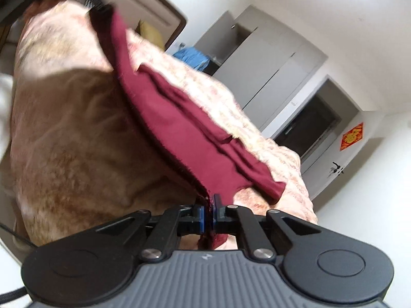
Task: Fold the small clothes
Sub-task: 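Lift the hem with both tools and fold it toward the collar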
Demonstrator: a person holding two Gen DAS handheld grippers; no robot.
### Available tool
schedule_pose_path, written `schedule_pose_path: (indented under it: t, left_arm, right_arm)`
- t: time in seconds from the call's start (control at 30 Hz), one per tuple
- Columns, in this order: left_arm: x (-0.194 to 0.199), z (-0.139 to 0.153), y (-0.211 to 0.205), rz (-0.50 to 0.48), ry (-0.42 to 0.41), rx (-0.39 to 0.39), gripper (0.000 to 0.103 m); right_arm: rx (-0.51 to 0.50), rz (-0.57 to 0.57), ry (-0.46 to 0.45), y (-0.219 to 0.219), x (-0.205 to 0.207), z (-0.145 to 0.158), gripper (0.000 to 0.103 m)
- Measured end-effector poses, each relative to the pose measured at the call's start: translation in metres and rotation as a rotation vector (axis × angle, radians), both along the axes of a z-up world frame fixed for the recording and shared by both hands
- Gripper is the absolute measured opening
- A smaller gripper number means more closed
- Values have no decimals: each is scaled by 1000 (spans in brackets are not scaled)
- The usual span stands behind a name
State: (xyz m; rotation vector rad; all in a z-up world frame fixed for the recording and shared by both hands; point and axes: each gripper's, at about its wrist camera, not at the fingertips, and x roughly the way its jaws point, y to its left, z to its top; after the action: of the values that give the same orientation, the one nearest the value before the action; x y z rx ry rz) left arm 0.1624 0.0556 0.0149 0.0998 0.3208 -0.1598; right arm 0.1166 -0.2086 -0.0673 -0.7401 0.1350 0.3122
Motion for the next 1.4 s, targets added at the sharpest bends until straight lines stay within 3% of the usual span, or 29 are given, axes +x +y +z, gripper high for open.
schedule_pose_path:
  t: [0.33,0.57,0.7,0.87,0.97,1.07,1.23,1.4]
  left_arm:
    - [-64,33,2,16,-149,-56,4]
    - [-124,69,5,-1,-149,-130,4]
    - [-124,81,4,-11,-147,-140,4]
    - [-77,92,4,-9,-132,-102,5]
    - [-31,102,7,-5,-102,-99,5]
    - [26,109,2,-4,-94,-9,5]
    - [125,105,7,-3,25,18,6]
    - [208,75,16,17,134,30,6]
  right_arm:
    - [246,26,-96,-26,-44,64,5]
    - [352,128,-76,-57,-112,103,6]
    - [355,122,-76,-64,-121,117,6]
    - [381,113,-88,-62,-86,132,6]
    - [352,90,-104,-56,-42,145,6]
    - [310,66,-111,-46,11,154,6]
    - [244,30,-34,-30,116,159,6]
    - [187,-6,71,-16,212,144,6]
